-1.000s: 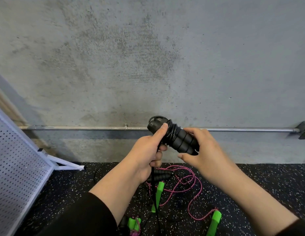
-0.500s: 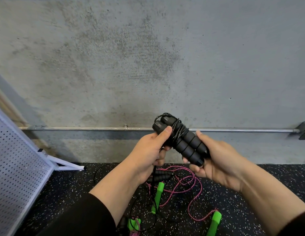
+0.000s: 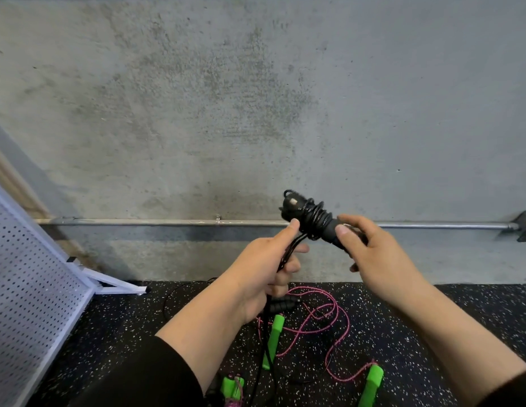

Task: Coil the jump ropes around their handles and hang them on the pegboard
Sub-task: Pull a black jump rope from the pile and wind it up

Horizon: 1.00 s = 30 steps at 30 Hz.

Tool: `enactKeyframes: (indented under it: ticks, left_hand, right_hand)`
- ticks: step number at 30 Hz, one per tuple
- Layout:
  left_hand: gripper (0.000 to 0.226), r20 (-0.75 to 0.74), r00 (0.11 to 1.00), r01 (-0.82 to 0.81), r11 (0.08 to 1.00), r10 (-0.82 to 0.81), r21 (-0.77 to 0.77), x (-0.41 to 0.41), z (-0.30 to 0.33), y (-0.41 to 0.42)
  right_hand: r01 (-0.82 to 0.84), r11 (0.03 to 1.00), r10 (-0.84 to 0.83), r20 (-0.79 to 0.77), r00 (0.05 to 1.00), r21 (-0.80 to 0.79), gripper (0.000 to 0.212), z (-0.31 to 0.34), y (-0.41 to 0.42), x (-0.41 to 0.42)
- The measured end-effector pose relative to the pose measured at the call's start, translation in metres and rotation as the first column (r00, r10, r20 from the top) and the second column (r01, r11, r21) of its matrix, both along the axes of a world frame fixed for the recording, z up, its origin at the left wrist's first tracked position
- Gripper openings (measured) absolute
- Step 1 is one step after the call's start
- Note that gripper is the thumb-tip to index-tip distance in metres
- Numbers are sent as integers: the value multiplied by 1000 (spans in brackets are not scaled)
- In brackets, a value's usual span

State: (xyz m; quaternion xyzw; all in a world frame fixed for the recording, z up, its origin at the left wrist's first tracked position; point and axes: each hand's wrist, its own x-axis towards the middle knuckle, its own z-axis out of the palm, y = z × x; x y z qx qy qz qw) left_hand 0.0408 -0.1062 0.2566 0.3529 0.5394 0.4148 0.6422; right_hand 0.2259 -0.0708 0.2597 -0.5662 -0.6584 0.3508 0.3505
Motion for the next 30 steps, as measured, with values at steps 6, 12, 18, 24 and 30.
enactKeyframes:
  ticks: [6,12,18,24,30]
  left_hand:
    - [46,57,997,-46,999,45,26,-3,-1,3]
    - [37,26,997,-69,994,66,91,-3,-5,2]
    - [36,71,997,-17,987,6,162,-5,0,2]
    - [36,70,997,-29,992,21,121,-6,-1,3]
    - [60,30,999,-15,999,14,49,-2,0,1]
  right_hand:
    - [-124,989,101,250,963,78,61,-6,-10,-9]
    - [-153,981,114,282,953,118,55,-6,-15,-11]
    - [-260,864,-52,-590,806,-432,48,3,-12,-6]
    - [-404,764,-46,-666,744,-504,58,2,-12,-3]
    - [-200,921,-110,-715,691,-335,54,-5,-4,-7]
